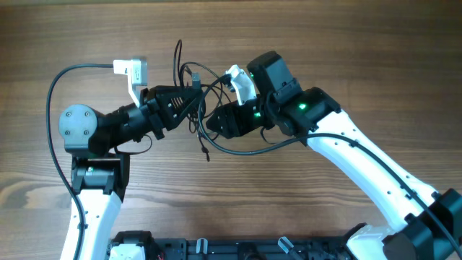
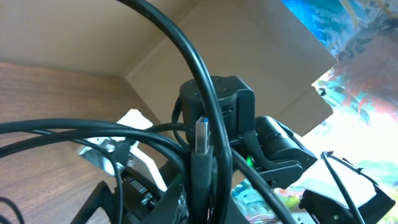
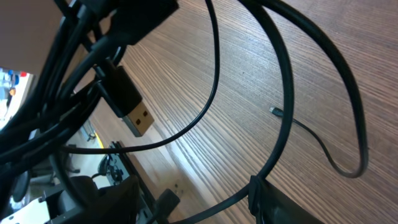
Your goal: Untangle cables
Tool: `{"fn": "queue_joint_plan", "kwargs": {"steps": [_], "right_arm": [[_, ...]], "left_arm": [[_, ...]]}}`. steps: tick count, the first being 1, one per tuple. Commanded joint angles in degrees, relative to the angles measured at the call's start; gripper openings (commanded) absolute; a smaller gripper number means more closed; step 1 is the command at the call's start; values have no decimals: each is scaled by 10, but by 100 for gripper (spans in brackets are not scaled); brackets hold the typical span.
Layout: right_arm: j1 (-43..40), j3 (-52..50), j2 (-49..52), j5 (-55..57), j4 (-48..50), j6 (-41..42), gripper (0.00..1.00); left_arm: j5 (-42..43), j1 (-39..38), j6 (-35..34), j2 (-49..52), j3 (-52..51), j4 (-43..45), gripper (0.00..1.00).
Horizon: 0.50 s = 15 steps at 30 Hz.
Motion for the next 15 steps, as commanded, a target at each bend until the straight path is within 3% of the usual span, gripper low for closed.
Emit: {"fn": "queue_joint_plan", "kwargs": {"steps": [1,6,7,9,10,12,15], "right_arm": [[2,-1,32,17,-10,-1,61],[2,-1,42,118,-59,-2,60],[2,-1,42,123,-61,-4,46],[1,-1,42,141,-62,-14,4],[1,-1,42,172,-66,-14,4],[-3,-1,42,342,-114,65,4],[-34,-1,42,434,-181,93,4]], "left_arm": [[7,3,1,-10,11,6,10],[7,3,1,-10,11,6,9],[7,3,1,-10,11,6,9],[7,3,1,-10,11,6,9],[7,3,1,-10,11,5,9],[12,3,1,-10,11,1,10],[14,11,1,-10,11,-1,9]]}}
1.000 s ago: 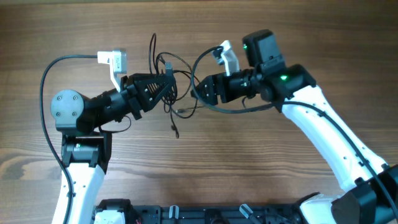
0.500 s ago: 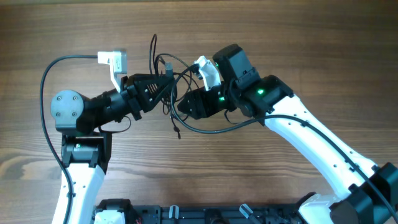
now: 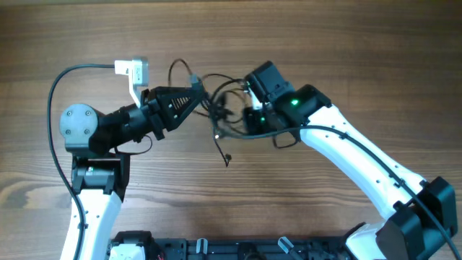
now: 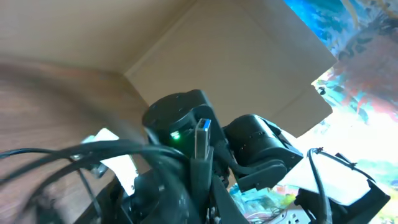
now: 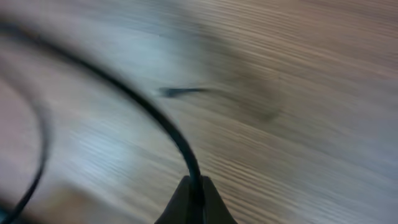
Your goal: Untangle cables
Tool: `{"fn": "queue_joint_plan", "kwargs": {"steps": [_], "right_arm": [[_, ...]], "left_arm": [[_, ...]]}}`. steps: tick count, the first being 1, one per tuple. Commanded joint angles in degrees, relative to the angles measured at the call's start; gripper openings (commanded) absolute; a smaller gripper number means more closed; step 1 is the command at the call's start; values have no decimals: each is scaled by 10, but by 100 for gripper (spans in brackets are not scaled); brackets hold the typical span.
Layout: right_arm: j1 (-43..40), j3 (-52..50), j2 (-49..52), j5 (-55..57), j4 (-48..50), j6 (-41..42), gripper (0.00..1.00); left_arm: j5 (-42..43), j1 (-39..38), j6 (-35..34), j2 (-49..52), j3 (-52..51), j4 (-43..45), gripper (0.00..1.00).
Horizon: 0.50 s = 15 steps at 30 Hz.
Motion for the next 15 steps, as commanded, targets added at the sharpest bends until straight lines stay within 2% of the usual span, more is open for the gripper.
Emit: {"fn": "queue_joint_plan", "kwargs": {"steps": [1,9,11,13,14,15], "right_arm": [[-45,-2,11,153,-50,44,4],[-170,-2,10,144,-87,39,4],[-186,-2,10,144,-88,39,4],[-196,-2,10,144,-89,38,4],[-198,-2,10,144,-89,36,4],[-200,-2,10,139,-89,32,4]], "left_arm": [[7,20,2,-10,11,1,9],[39,126,4,-10,11,-65,8],[38,157,39,-9,11,-113,9],[8,204,118,-9,11,-240,10],[-26,225,157,-9,11,-311,10],[-97,247,199,-9,11,-405,13]]}}
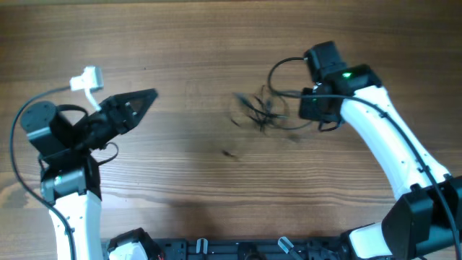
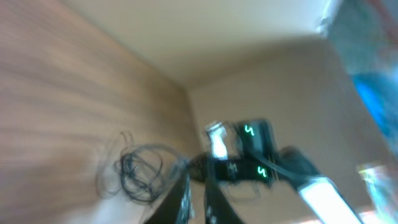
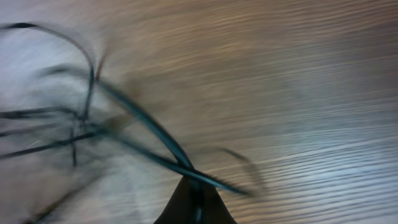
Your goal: Untangle cables
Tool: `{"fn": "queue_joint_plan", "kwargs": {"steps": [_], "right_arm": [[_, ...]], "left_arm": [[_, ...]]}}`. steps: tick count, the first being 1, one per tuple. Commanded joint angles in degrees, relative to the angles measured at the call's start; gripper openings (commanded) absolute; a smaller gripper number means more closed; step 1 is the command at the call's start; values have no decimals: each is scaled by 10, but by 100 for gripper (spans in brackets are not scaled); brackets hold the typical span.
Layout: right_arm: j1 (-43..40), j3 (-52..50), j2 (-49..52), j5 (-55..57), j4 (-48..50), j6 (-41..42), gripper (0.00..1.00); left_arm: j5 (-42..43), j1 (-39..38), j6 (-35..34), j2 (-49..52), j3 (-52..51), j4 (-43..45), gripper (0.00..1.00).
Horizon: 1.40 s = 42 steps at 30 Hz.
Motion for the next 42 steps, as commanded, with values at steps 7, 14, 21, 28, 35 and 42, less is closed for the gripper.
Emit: {"fn": "queue_joint_plan", "kwargs": {"steps": [7,14,21,28,35,42], "right_arm": [[-3,-3,7,-422,110,-172,4],[16,-2,-63,-1001,532,-68,4],[28,-2,-124,-1001,999,303,4],[28,-3,-124,-1001,980,302,4],[28,-3,-124,-1001,979,301,5],[5,-3,-123,-1001,979,280,4]], "left_arm": [[-273,48,170,-3,1,-292,35],[-274,-48,221,-3,1,-294,39],[-223,-111,231,-3,1,-284,48],[12,-196,249,-3,1,-92,64],[12,-252,250,-3,1,-69,66],[8,-252,369,-3,1,-247,60]]}}
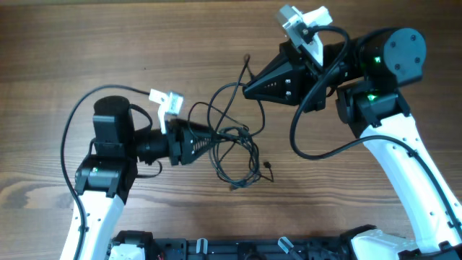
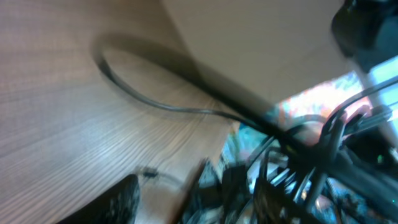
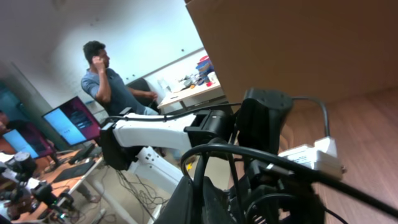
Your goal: Untangle cables
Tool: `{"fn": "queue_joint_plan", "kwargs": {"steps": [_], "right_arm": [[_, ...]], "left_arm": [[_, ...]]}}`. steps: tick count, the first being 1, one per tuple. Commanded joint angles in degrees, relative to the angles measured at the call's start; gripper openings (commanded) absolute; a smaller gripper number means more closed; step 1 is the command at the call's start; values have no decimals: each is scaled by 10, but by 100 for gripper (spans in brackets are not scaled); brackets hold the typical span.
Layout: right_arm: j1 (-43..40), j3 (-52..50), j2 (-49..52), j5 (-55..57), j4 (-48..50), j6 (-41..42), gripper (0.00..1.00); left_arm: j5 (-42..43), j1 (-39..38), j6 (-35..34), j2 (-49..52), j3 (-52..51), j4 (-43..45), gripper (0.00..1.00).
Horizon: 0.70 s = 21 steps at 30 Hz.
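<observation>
A tangle of thin black cables (image 1: 232, 144) lies on the wooden table at the middle. My left gripper (image 1: 215, 139) points right into its left side; in the blurred left wrist view its fingers (image 2: 118, 202) stand apart, with cables crowding the right side. My right gripper (image 1: 247, 89) points left above the tangle's top edge. It is shut on a black cable (image 3: 261, 152), pinched at the fingertips (image 3: 200, 186). A thicker loop (image 1: 303, 148) of cable hangs from it to the right. One thin end (image 1: 246, 59) sticks up toward the far side.
A black rack (image 1: 216, 249) runs along the table's front edge. The left arm's own grey lead (image 1: 72, 141) arcs out to the left. A cardboard wall (image 3: 298, 43) stands behind the table. Bare wood (image 1: 86, 43) lies at the far left.
My left gripper was shut and empty at the far left; now it is open at the tangle's left side. My right gripper, still holding its cable, has moved from the right to above the tangle.
First both grippers were close together in the tangle at the middle, the left one on a USB plug. Then the left gripper was away at the left, empty, and the right held the bundle at the right. Now both are at the tangle again.
</observation>
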Motion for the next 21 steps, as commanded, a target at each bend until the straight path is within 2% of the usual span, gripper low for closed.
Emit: {"fn": "queue_joint_plan", "kwargs": {"steps": [1,15,16,18,21], "right_arm": [[-20,2,1,-37,1,-16,5],[-25,2,78,-37,2,-27,4],[-34,2,79,-37,2,-29,4],[-60,2,79,-37,1,-40,4],[-91,2,79,-37,-21,-42,4]], "left_arm": [[7,-3,106,-3,0,-67,60],[7,-3,108,-3,0,-91,61],[7,-3,108,-3,0,-95,57],[-6,-3,108,-3,0,-111,39],[-69,-3,108,-3,0,-155,36]]}}
